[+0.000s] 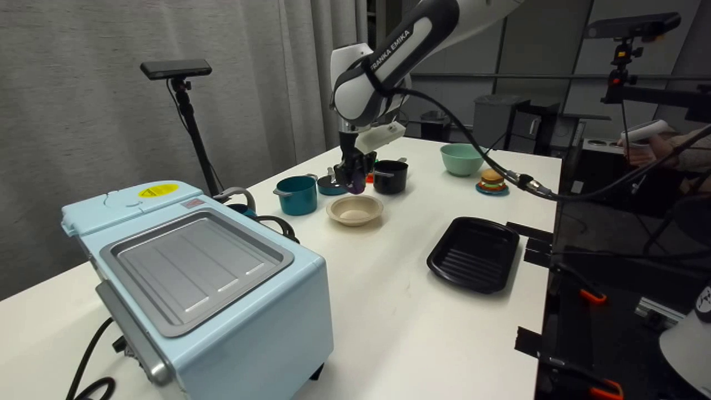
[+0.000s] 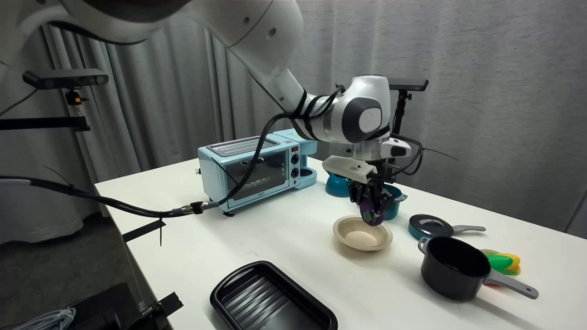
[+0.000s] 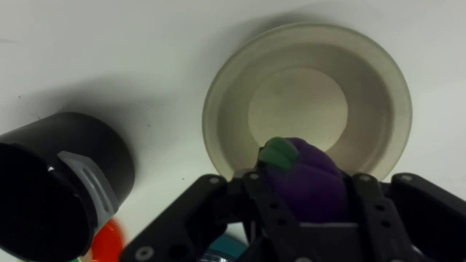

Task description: Put the purple plushie in the white bowl

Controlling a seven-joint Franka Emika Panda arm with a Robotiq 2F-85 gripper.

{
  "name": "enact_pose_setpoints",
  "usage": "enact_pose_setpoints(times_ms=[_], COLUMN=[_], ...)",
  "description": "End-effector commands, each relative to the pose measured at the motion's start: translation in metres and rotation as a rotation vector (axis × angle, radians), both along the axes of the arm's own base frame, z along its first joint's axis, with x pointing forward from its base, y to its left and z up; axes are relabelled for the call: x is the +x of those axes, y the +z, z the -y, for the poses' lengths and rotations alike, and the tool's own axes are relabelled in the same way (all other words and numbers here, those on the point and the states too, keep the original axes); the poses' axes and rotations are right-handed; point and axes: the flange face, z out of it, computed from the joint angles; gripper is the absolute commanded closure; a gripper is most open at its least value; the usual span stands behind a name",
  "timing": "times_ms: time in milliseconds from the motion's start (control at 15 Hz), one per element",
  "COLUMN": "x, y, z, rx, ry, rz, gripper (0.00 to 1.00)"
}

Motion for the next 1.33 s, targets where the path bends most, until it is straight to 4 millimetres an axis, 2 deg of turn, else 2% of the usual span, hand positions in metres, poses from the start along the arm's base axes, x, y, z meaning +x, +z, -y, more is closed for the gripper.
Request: enact_pose_setpoints(times_ms=[0, 267, 333, 400, 800, 1267], x=[0.014, 0.01, 0.009, 0.008, 0.003, 0.002], y=[-0.018, -0.033, -0.035, -0.036, -0.038, -0.027], z=[0.006, 0.001, 0.0, 0.0, -0.006, -0.008], rx=[0.008, 0.018, 0.018, 0.019, 0.042, 0.066], ry=[-0.017, -0.027, -0.031, -0.034, -0.044, -0.054], rz=[-0.046, -0.089, -0.098, -0.104, -0.118, -0.1], gripper=[0.93, 0.93, 0.48, 0.47, 0.02, 0.0])
